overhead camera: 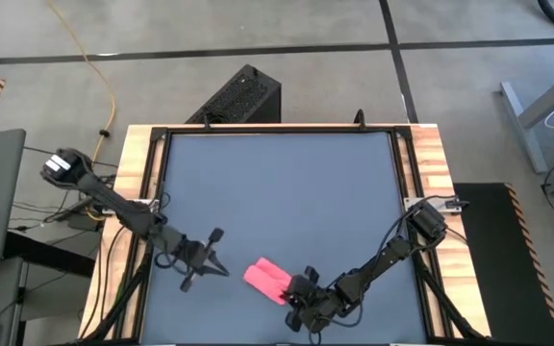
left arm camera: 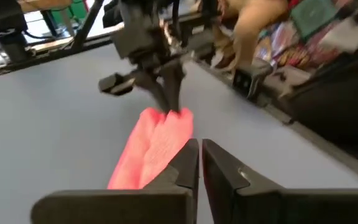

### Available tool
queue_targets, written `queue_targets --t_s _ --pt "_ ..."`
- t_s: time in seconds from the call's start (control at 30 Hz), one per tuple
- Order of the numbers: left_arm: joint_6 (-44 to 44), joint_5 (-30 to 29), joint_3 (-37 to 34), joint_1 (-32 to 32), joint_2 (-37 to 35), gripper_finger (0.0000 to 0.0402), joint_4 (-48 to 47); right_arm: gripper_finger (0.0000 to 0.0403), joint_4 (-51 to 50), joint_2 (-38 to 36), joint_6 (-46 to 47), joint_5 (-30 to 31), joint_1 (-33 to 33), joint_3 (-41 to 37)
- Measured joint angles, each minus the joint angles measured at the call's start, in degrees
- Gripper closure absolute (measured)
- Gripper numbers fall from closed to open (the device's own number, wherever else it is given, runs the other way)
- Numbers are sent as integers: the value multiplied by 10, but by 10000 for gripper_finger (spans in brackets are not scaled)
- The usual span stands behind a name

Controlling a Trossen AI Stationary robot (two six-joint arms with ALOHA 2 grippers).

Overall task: Roll towel
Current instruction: Roll the pink towel

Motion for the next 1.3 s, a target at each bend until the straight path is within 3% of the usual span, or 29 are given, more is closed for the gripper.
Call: queue_targets --t_s 0.5,0.8,1.0,1.23,1.3 --pt "137 -42 138 -5 271 209 -5 374 20 0 1 -17 4 0" --pt "159 -44 201 -5 339 191 -98 373 17 0 3 -18 3 0" --pt "150 -78 221 1 352 224 -102 374 18 -1 29 -25 7 0" --pt "105 -61 255 25 352 370 -158 370 21 -1 49 -26 18 0" --pt "84 -32 270 32 352 389 -191 370 20 -1 49 -26 20 0"
